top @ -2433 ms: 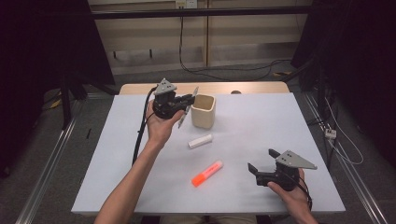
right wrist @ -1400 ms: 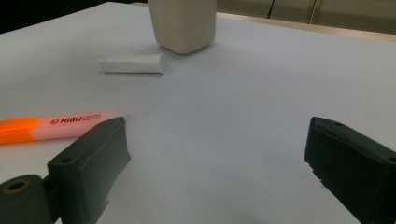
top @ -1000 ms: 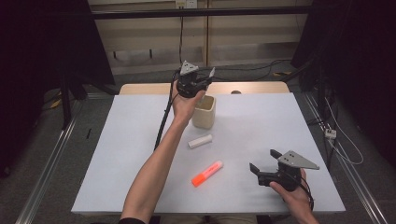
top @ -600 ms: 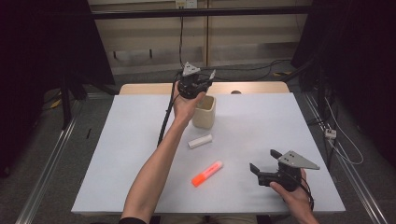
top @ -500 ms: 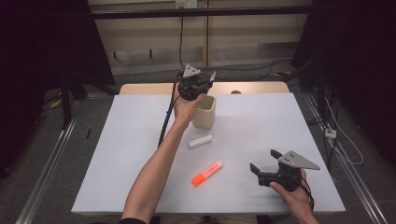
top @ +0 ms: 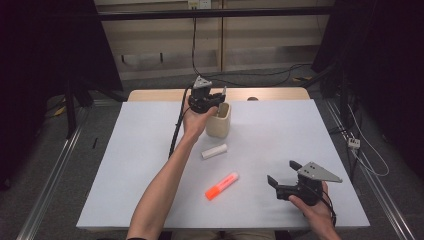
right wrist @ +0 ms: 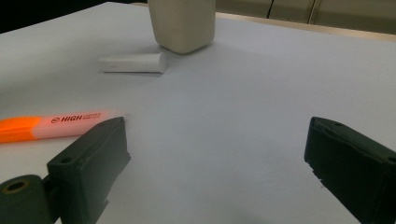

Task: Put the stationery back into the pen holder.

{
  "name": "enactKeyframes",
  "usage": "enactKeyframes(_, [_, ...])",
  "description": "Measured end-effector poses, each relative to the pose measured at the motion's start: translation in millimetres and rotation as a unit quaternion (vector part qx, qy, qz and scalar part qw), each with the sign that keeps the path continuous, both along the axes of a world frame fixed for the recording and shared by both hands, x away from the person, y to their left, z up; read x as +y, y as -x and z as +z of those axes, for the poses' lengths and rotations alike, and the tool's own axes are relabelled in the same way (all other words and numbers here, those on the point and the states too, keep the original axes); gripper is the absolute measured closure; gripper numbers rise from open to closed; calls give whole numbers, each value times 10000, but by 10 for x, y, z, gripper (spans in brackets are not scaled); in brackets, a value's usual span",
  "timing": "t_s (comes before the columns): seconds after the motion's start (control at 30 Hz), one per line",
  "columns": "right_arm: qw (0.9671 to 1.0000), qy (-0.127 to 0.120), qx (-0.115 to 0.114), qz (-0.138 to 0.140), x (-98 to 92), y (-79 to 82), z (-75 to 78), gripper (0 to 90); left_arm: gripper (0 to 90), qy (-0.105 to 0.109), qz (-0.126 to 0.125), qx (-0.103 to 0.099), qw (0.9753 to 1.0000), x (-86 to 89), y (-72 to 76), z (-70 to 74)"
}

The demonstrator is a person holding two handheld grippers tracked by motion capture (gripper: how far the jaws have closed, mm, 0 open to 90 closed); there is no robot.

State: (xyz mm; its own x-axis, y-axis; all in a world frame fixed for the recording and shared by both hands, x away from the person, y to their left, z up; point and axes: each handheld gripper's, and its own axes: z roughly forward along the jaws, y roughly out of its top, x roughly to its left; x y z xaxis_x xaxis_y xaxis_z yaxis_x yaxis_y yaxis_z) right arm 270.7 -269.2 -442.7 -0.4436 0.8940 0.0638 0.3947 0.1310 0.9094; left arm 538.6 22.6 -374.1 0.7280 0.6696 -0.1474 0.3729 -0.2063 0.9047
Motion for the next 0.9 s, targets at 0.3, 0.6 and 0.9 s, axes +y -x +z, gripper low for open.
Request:
enactKeyframes(0.3, [10000, 26, 11, 30, 16, -7, -4, 56, 388, -17, 9, 214, 9998, 176, 69, 55])
enactKeyframes(0.6, [10000, 46, -17, 9, 9, -4, 2, 56, 188, -339, -69, 173, 9993, 245, 171, 84])
enactKeyframes(0.9, [10000, 46, -21, 8, 13, 1, 6, 56, 45, -370, -104, 261, 9989, 335, 290, 103])
